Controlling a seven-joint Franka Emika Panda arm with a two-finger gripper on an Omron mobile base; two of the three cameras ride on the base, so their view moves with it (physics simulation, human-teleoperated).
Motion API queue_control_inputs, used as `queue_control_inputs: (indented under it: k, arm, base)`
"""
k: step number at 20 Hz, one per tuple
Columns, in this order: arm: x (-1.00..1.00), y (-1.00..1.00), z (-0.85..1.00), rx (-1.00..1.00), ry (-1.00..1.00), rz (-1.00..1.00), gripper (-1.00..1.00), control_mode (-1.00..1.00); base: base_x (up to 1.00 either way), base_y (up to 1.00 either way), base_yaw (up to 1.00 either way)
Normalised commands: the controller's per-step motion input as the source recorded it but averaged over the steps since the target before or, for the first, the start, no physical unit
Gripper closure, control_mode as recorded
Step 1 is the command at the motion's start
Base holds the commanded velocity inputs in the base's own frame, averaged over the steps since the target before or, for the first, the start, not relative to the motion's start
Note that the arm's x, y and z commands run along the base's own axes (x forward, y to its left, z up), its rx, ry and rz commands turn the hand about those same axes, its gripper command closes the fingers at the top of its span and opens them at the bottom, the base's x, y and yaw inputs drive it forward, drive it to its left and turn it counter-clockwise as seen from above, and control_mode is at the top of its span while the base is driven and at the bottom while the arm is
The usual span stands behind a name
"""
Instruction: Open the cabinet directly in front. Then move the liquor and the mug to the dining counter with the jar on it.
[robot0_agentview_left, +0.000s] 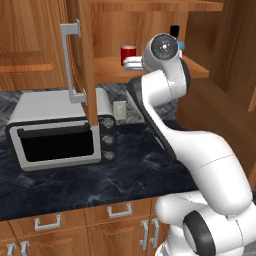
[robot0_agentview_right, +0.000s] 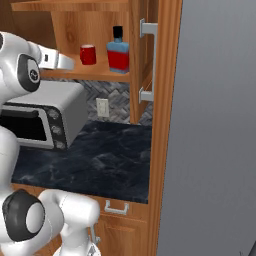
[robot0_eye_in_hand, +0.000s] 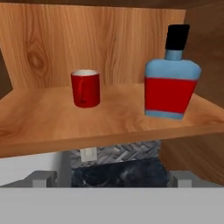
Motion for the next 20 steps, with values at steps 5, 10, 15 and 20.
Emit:
queue_control_inputs:
  k: [5, 10, 15, 20]
  arm:
    - [0.07, -0.17, 0.00, 0.00, 0.00, 0.05, -1.00, -1.00]
    - [0.48, -0.02, 0.00, 0.00, -0.01, 0.01, -1.00, -1.00]
    - [0.65, 0.05, 0.00, 0.00, 0.00, 0.00, -1.00, -1.00]
    - [0.64, 0.21, 0.00, 0.00, 0.00, 0.00, -1.00, -1.00]
  base:
    - [0.00, 0.00, 0.00]
    - [0.00, 0.00, 0.00]
    - [0.00, 0.00, 0.00]
    - [0.00, 0.00, 0.00]
